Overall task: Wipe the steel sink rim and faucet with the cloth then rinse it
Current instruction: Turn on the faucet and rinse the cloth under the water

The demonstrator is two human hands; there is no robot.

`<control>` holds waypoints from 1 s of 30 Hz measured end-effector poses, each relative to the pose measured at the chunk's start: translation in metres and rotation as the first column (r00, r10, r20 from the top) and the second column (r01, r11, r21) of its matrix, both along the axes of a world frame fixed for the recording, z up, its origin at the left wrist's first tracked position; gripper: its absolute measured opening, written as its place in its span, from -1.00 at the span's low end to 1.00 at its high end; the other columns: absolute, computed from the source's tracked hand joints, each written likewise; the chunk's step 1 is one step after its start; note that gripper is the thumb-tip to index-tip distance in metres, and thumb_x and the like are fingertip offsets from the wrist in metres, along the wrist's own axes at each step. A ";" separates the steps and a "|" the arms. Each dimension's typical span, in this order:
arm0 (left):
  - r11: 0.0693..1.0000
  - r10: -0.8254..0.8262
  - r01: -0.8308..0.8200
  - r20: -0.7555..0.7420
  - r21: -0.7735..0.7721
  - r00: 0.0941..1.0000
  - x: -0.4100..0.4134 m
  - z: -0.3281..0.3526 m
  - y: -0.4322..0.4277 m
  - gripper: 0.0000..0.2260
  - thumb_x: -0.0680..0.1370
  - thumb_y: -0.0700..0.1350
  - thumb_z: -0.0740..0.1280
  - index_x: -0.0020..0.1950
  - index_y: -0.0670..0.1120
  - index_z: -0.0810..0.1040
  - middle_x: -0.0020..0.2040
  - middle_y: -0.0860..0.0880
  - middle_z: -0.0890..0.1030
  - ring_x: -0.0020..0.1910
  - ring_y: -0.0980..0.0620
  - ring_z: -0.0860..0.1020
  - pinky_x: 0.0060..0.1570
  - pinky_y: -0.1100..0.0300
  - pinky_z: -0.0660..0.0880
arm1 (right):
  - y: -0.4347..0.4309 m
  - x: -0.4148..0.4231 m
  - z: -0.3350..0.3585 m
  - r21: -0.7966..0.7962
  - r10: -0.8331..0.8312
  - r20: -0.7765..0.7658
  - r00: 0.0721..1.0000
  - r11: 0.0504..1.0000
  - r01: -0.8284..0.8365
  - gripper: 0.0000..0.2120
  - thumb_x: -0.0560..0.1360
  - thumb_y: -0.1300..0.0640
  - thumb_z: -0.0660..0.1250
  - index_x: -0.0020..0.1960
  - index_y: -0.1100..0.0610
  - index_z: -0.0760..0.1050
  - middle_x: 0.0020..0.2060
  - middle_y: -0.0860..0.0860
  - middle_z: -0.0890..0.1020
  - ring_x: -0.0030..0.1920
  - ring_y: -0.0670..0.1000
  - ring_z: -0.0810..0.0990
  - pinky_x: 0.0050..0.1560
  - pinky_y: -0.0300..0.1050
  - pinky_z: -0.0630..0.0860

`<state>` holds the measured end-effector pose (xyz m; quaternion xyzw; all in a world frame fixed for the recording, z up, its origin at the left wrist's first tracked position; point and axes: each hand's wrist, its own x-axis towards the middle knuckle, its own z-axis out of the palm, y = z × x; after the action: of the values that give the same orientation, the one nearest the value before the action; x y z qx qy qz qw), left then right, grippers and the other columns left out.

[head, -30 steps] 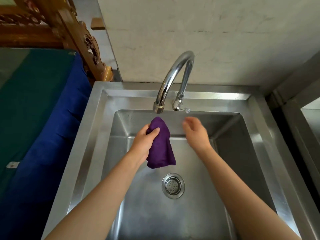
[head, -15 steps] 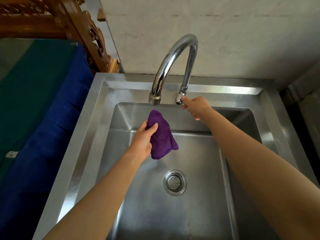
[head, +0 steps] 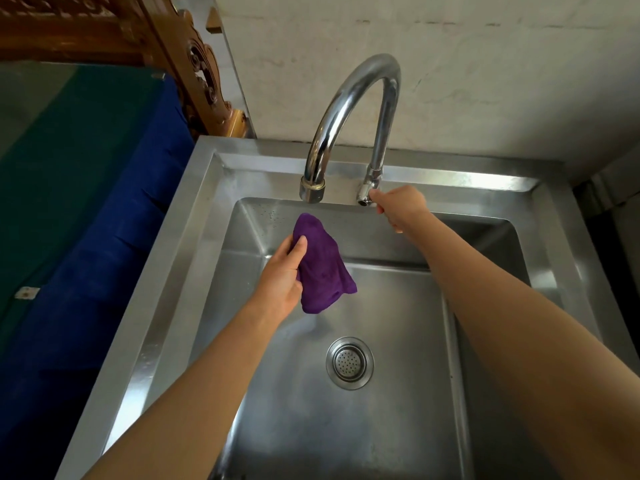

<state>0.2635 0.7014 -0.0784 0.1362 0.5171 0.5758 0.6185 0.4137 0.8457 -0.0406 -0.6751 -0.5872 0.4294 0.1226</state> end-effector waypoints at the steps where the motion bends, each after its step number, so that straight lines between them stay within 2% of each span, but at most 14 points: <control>1: 1.000 0.000 0.000 -0.002 0.000 1.000 -0.001 0.000 0.000 -0.67 0.60 -0.13 0.17 0.36 -0.12 0.40 0.13 -0.06 0.59 0.11 0.03 0.56 0.13 0.12 0.50 | 0.001 -0.001 0.000 0.002 0.001 0.010 1.000 1.000 -0.001 -0.60 0.50 -0.01 0.23 -0.46 0.14 0.38 -0.48 0.04 0.42 -0.49 0.02 0.38 -0.41 -0.17 0.37; 5: 1.000 -0.001 0.001 -0.004 0.000 1.000 -0.004 0.000 0.000 -0.65 0.60 -0.12 0.18 0.38 -0.13 0.38 0.20 -0.10 0.56 0.15 0.01 0.55 0.13 0.13 0.52 | 0.003 -0.003 0.000 0.013 0.009 0.053 0.999 1.000 -0.010 -0.61 0.51 -0.01 0.23 -0.44 0.15 0.39 -0.48 0.02 0.43 -0.48 0.01 0.40 -0.44 -0.18 0.37; 7: 1.000 0.004 -0.004 0.004 0.006 1.000 -0.004 0.001 0.000 -0.66 0.60 -0.13 0.19 0.37 -0.12 0.39 0.19 -0.09 0.57 0.13 0.02 0.55 0.06 0.17 0.56 | 0.004 -0.004 0.001 0.014 0.010 0.071 0.997 1.000 -0.011 -0.62 0.50 -0.01 0.24 -0.42 0.16 0.39 -0.47 0.02 0.44 -0.47 0.00 0.40 -0.42 -0.17 0.37; 10: 1.000 0.014 -0.014 0.025 0.010 1.000 -0.004 0.002 0.001 -0.67 0.60 -0.14 0.19 0.36 -0.11 0.40 0.13 -0.05 0.59 0.09 0.05 0.57 -0.03 0.23 0.60 | 0.004 -0.005 0.002 0.017 0.005 0.088 0.996 1.000 -0.006 -0.68 0.48 -0.01 0.25 -0.28 0.23 0.47 -0.44 0.06 0.46 -0.47 0.02 0.41 -0.42 -0.15 0.38; 14: 1.000 0.011 -0.012 0.024 0.016 1.000 -0.002 0.003 0.002 -0.69 0.60 -0.15 0.19 0.35 -0.11 0.41 0.08 -0.03 0.61 0.06 0.07 0.58 -0.04 0.22 0.58 | 0.005 -0.007 0.001 0.032 0.004 0.097 0.995 0.999 -0.007 -0.71 0.47 0.00 0.27 -0.16 0.25 0.50 -0.27 0.14 0.52 -0.46 0.03 0.41 -0.41 -0.16 0.38; 18: 1.000 0.009 -0.010 0.027 0.026 1.000 -0.003 0.004 0.003 -0.68 0.60 -0.15 0.19 0.36 -0.10 0.41 0.09 -0.03 0.60 0.07 0.06 0.57 0.05 0.16 0.55 | 0.006 -0.009 0.001 0.041 -0.010 0.101 0.995 0.999 0.006 -0.71 0.47 0.01 0.27 -0.11 0.26 0.53 -0.21 0.16 0.54 -0.37 0.10 0.48 -0.30 -0.11 0.46; 22: 1.000 0.005 -0.006 0.034 0.028 0.999 -0.004 0.003 0.003 -0.68 0.60 -0.14 0.19 0.36 -0.09 0.41 0.08 -0.01 0.61 0.06 0.06 0.58 0.10 0.12 0.52 | 0.006 -0.008 -0.001 0.039 0.000 0.110 0.994 0.999 -0.004 -0.70 0.47 -0.01 0.27 -0.11 0.26 0.53 -0.23 0.16 0.53 -0.45 0.03 0.43 -0.42 -0.17 0.38; 27: 0.999 -0.004 0.002 0.043 0.043 0.999 -0.002 0.003 0.004 -0.71 0.60 -0.16 0.18 0.32 -0.09 0.43 0.04 -0.01 0.62 -0.01 0.10 0.60 0.08 0.14 0.55 | 0.006 -0.007 -0.005 0.032 -0.022 0.084 0.996 0.999 0.019 -0.65 0.48 -0.03 0.26 -0.08 0.29 0.54 -0.31 0.12 0.51 -0.44 0.02 0.41 -0.36 -0.11 0.43; 30: 0.999 0.003 -0.005 0.045 0.043 0.999 -0.001 0.003 0.004 -0.72 0.60 -0.17 0.18 0.31 -0.09 0.44 0.05 -0.02 0.61 0.02 0.08 0.59 0.16 0.10 0.50 | 0.003 -0.007 -0.007 0.027 -0.042 0.037 0.998 0.999 0.041 -0.68 0.50 0.01 0.25 -0.25 0.26 0.49 -0.45 0.05 0.45 -0.47 0.02 0.40 -0.40 -0.12 0.40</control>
<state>0.2620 0.7053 -0.0754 0.1353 0.4910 0.5909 0.6256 0.4065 0.8483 -0.0475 -0.6934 -0.5810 0.4062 0.1291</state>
